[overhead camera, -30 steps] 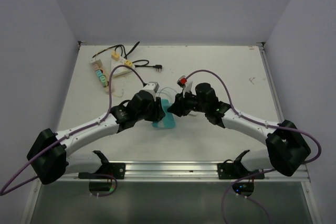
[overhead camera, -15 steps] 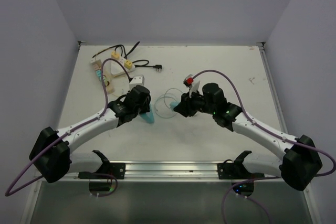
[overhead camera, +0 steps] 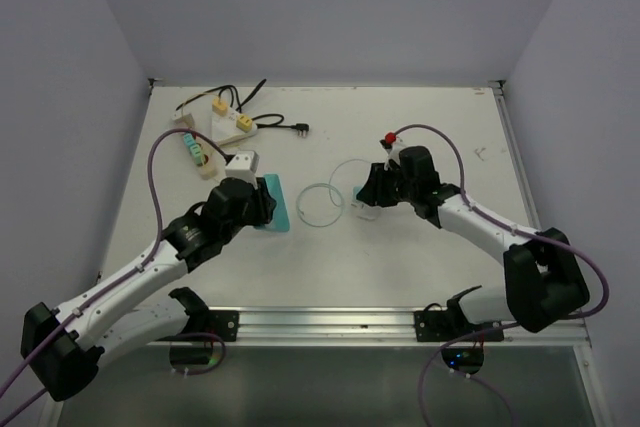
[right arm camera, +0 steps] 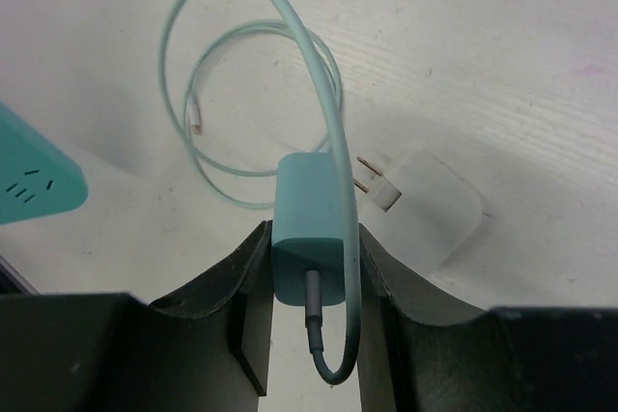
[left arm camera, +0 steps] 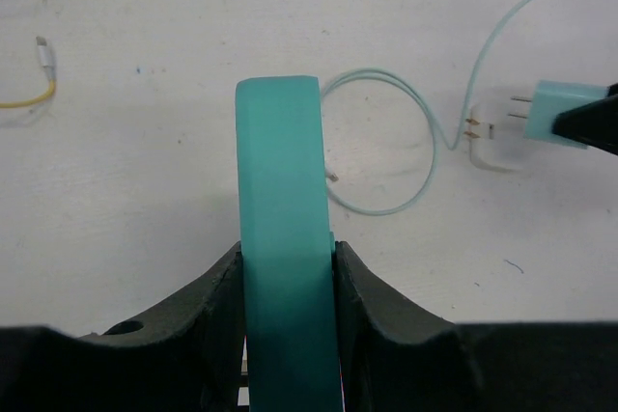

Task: Pull the plug off the socket

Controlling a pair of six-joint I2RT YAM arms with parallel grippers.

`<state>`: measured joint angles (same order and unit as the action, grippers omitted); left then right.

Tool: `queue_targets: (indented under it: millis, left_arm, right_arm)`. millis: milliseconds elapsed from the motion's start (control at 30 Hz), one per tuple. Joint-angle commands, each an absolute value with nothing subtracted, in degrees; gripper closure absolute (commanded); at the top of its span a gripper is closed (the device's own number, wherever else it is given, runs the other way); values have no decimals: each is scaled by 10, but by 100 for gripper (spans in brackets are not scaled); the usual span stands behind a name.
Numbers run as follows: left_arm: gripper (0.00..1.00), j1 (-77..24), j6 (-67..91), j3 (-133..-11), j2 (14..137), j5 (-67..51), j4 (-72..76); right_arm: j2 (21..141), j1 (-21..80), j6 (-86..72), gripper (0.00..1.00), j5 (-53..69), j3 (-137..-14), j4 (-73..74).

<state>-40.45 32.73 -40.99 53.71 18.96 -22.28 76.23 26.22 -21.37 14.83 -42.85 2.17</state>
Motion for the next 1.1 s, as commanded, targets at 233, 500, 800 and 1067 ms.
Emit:
queue_targets:
  millis: [233,500,800,1067]
  left_arm:
    - [100,-398,293,-334,470,70,-44]
    - [100,-399,298,-311,471,51,-11]
    - [100,-398,298,-305,477,25,25]
    - [100,-397,298,-294,481,-23,88]
  right_arm:
    - [844,232,-307,87,238,-410,-54]
    - [839,200,-323,24,222,-401,-23]
    - [749,200,-294,5,122,-411,102]
    - [649,202,-260,5,275,-386,20]
